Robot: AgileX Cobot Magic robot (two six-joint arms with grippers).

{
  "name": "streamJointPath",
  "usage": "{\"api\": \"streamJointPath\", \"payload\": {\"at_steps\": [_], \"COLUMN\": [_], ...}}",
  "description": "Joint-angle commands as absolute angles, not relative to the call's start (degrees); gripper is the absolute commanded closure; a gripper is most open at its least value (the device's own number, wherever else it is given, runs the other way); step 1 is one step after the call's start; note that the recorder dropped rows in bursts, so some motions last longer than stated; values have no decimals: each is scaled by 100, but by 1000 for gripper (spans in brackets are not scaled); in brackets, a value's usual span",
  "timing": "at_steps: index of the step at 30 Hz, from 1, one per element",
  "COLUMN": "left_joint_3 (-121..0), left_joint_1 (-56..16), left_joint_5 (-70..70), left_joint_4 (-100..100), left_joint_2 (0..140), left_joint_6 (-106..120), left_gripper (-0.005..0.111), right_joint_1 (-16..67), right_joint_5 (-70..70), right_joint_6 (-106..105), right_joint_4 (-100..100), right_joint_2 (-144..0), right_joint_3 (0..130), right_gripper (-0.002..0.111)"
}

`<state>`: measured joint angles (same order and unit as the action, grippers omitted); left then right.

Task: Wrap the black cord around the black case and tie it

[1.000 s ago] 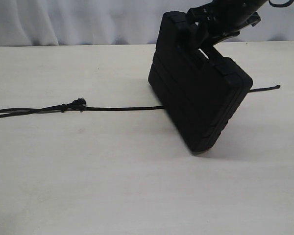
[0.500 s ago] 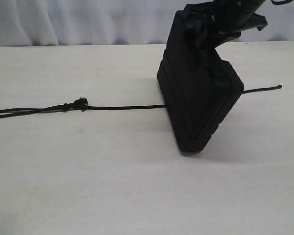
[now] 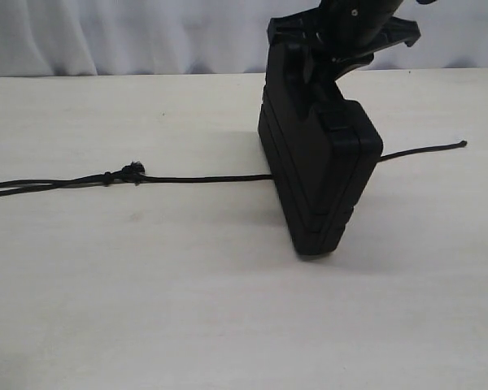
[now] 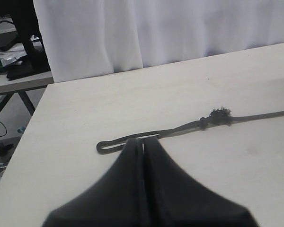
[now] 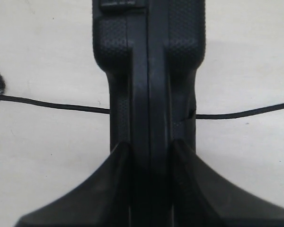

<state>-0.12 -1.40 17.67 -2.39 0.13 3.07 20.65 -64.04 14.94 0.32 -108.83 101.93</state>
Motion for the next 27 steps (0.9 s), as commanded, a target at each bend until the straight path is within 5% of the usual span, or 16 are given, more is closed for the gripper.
{"api": "streamJointPath", "payload": {"at_steps": [1,27], "left_joint_3": [0,0], "left_joint_1": [-134,-134], "left_joint_5": [1739,1739], "left_joint_4": [-231,-231], "left_joint_2": [0,0], "left_joint_6": [304,304], "left_gripper": [107,107], "right_joint_1": [2082,2072], "right_joint_5": [-6524,-6020], "right_joint_6": [1635,2132], "right_joint_4": [119,61], "right_joint_2": [-10831,-10831], "right_joint_3": [10193,10193], "right_gripper": [104,104]}}
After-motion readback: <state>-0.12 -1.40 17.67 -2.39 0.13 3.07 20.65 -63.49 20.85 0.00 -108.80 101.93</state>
